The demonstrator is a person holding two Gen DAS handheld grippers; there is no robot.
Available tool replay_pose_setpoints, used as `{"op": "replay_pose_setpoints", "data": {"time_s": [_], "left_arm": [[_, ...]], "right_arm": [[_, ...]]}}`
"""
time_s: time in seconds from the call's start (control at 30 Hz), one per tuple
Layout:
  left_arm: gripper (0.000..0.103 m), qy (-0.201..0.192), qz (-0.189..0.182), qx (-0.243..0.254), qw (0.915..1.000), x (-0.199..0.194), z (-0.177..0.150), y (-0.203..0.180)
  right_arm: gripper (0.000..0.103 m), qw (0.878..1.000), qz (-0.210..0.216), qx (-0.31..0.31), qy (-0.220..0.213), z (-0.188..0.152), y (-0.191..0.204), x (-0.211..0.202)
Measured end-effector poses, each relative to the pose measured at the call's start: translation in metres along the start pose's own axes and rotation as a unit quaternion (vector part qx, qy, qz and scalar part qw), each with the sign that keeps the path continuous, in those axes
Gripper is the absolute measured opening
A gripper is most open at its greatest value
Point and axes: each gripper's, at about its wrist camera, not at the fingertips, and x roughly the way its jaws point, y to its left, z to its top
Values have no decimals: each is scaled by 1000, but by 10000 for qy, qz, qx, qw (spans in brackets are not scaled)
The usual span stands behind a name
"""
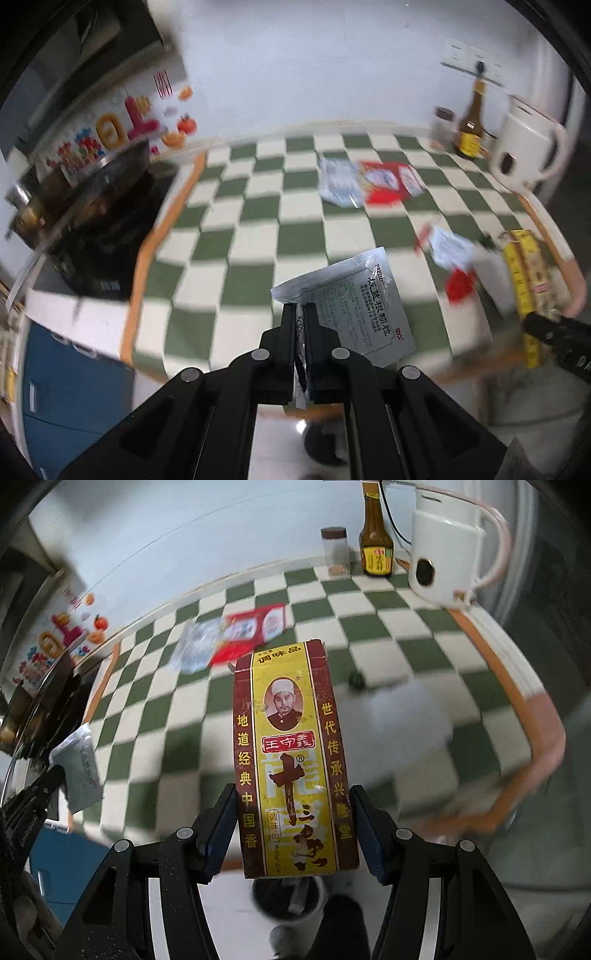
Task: Collect trash
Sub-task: 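Lower the sachet and spice box into the bin and open both tools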
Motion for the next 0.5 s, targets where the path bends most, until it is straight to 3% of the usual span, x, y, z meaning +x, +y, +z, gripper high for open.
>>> {"op": "replay_pose_setpoints", "data": {"time_s": [0.1,0.27,0.4,0.5], "left_arm": [[2,304,-274,114,9991,-4,-44,4],[2,1260,-630,37,9900,23,-130,6],[2,2073,-719,16,9756,81,-195,-4],[3,2577,-684,12,9638,148,-244,-15]], "right_arm": [[62,9999,-9,55,149,-55,8,-8],[62,9960,-95,4,891,-157,11,18],[62,9873,-262,-87,1567,-234,0,82],[62,9796,-336,-115,1977,-279,-12,142]]}}
